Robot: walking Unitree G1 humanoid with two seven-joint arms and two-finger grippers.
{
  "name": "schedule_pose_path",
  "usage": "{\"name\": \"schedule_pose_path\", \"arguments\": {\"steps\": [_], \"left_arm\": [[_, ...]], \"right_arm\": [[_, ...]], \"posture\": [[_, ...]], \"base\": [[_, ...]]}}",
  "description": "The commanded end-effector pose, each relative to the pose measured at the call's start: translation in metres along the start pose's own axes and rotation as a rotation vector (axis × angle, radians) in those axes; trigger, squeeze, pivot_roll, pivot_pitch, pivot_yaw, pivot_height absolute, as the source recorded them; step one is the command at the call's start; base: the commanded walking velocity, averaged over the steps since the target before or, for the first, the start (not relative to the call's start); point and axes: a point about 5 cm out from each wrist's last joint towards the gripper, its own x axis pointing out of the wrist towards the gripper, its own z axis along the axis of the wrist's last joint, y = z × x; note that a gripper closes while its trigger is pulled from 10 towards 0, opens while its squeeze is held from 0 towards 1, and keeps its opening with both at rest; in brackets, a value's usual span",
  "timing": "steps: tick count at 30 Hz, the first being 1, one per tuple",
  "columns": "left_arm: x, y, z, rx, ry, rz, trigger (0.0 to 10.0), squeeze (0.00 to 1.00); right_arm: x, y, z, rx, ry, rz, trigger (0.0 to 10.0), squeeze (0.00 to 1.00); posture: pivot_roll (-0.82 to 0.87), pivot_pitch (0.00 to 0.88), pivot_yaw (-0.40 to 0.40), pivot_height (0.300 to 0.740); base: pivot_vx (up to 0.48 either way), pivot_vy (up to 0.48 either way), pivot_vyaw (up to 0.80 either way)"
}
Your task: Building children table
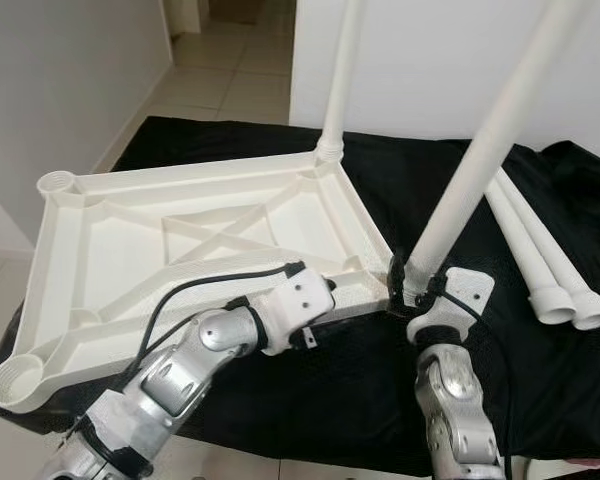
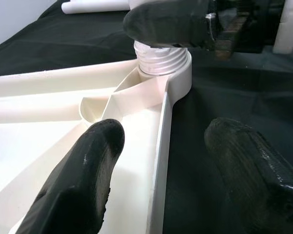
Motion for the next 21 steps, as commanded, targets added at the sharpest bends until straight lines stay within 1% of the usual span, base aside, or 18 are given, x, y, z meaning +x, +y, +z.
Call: {"name": "schedule_pose_path", "arguments": {"steps": [1, 3, 4, 5, 6, 8, 9, 10, 12, 13, 16, 20, 21], "left_arm": [[-0.003, 0.004, -0.002, 0.021, 0.014, -0.032, 10.0, 0.00], [-0.006, 0.009, -0.003, 0.030, 0.021, -0.025, 10.0, 0.00], [-0.006, 0.009, -0.003, 0.030, 0.021, -0.025, 10.0, 0.00], [-0.007, 0.015, -0.002, 0.045, 0.025, -0.015, 10.0, 0.00], [-0.007, 0.015, -0.002, 0.045, 0.025, -0.015, 10.0, 0.00], [-0.012, 0.031, -0.001, 0.075, 0.038, 0.019, 10.0, 0.00], [-0.013, 0.037, -0.001, 0.084, 0.042, 0.031, 10.0, 0.00], [-0.013, 0.037, -0.001, 0.084, 0.042, 0.031, 10.0, 0.00], [-0.017, 0.048, 0.000, 0.101, 0.050, 0.057, 10.0, 0.00], [-0.017, 0.048, 0.000, 0.101, 0.050, 0.057, 10.0, 0.00], [-0.023, 0.062, 0.001, 0.116, 0.051, 0.095, 10.0, 0.00], [-0.024, 0.068, 0.003, 0.117, 0.042, 0.120, 10.0, 0.00], [-0.025, 0.070, 0.002, 0.117, 0.043, 0.126, 10.0, 0.00]], "right_arm": [[-0.006, 0.004, -0.002, 0.028, 0.008, 0.026, 10.0, 0.00], [-0.014, 0.002, -0.002, 0.029, 0.011, 0.047, 10.0, 0.00], [-0.014, 0.002, -0.002, 0.029, 0.011, 0.047, 10.0, 0.00], [-0.020, 0.002, -0.002, 0.045, 0.020, 0.089, 10.0, 0.00], [-0.020, 0.002, -0.002, 0.045, 0.020, 0.089, 10.0, 0.00], [-0.029, 0.004, -0.005, 0.078, 0.046, 0.179, 10.0, 0.00], [-0.033, 0.006, -0.006, 0.086, 0.057, 0.212, 10.0, 0.00], [-0.033, 0.006, -0.006, 0.086, 0.057, 0.212, 10.0, 0.00], [-0.035, 0.010, -0.007, 0.097, 0.074, 0.288, 10.0, 0.00], [-0.035, 0.010, -0.007, 0.097, 0.074, 0.288, 10.0, 0.00], [-0.032, 0.013, -0.008, 0.095, 0.075, 0.350, 10.0, 0.00], [-0.029, 0.013, -0.007, 0.093, 0.071, 0.375, 10.0, 0.00], [-0.026, 0.013, -0.007, 0.087, 0.069, 0.393, 10.0, 0.00]], "posture": [[-0.09, 0.000, -0.030, 0.740], [-0.10, 0.000, -0.022, 0.740], [-0.10, 0.000, -0.022, 0.740], [-0.10, 0.000, -0.019, 0.740], [-0.10, 0.000, -0.019, 0.740], [-0.10, 0.000, -0.008, 0.740], [-0.10, 0.000, -0.008, 0.740], [-0.10, 0.000, -0.008, 0.740], [-0.10, 0.000, -0.007, 0.740], [-0.10, 0.000, -0.007, 0.740], [-0.10, 0.000, -0.004, 0.740], [-0.10, 0.000, -0.006, 0.740], [-0.10, 0.000, -0.011, 0.740]], "base": [[0.000, 0.000, 0.00], [0.000, 0.000, 0.00], [0.000, 0.000, 0.00], [0.000, 0.000, 0.00], [0.000, 0.000, 0.00], [0.000, 0.000, 0.00], [0.000, 0.000, 0.00], [0.000, 0.000, 0.00], [0.000, 0.000, 0.00], [0.000, 0.000, 0.00], [0.000, 0.000, 0.00], [0.000, 0.000, 0.00], [0.000, 0.000, 0.00]]}}
